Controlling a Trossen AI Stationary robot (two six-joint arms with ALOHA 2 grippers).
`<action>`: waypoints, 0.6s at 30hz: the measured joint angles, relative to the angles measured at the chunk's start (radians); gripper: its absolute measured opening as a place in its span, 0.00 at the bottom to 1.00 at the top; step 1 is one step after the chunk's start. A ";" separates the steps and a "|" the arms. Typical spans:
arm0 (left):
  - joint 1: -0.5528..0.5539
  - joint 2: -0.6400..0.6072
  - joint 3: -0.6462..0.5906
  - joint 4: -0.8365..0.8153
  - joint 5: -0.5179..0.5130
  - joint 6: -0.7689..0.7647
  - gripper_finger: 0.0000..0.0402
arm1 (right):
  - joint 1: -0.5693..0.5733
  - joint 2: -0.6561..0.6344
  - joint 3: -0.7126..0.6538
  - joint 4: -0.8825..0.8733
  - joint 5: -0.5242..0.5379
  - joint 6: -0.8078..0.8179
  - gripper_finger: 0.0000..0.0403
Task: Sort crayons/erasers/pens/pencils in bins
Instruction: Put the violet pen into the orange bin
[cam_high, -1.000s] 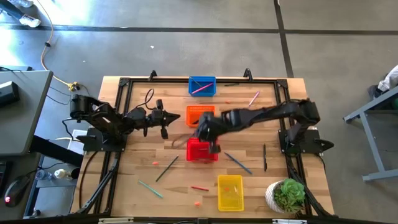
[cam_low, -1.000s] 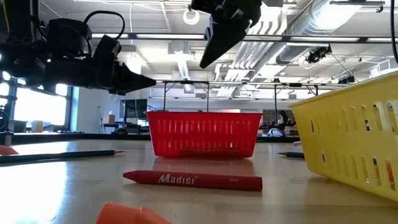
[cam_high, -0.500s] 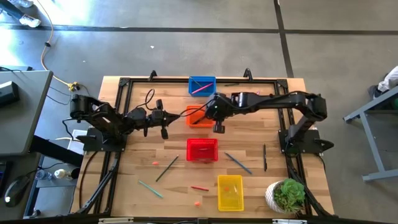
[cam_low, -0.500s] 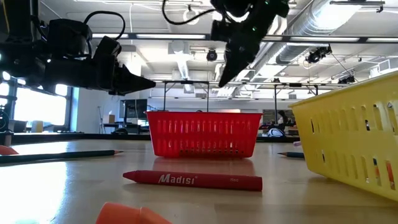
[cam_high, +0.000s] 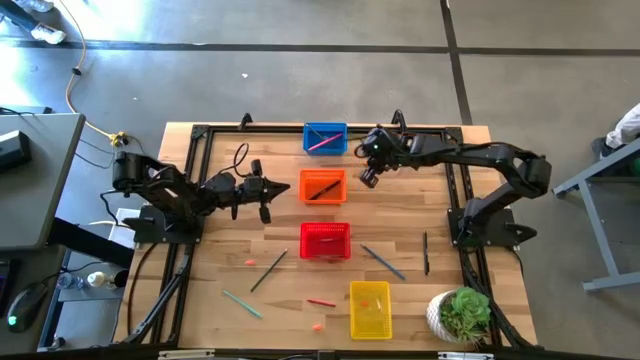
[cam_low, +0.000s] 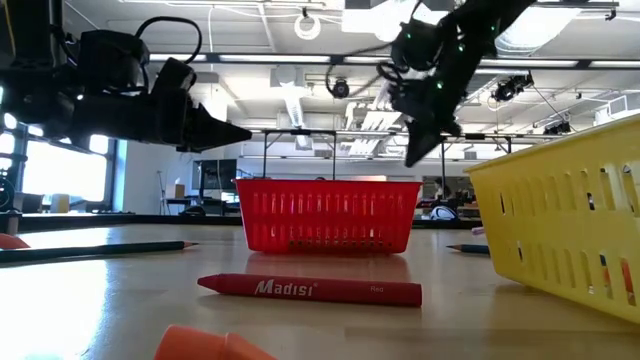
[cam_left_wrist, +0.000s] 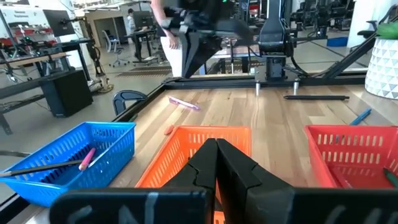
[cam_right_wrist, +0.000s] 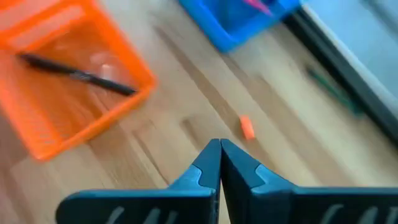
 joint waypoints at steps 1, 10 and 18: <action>0.000 0.000 0.002 -0.004 0.000 0.001 0.00 | -0.015 0.000 -0.006 -0.021 0.003 0.056 0.00; 0.000 0.000 0.013 -0.014 0.007 -0.016 0.00 | -0.043 -0.036 -0.159 -0.088 0.246 0.514 0.00; 0.000 0.000 0.013 -0.021 0.006 -0.016 0.00 | -0.036 -0.061 -0.302 0.001 0.361 0.790 0.00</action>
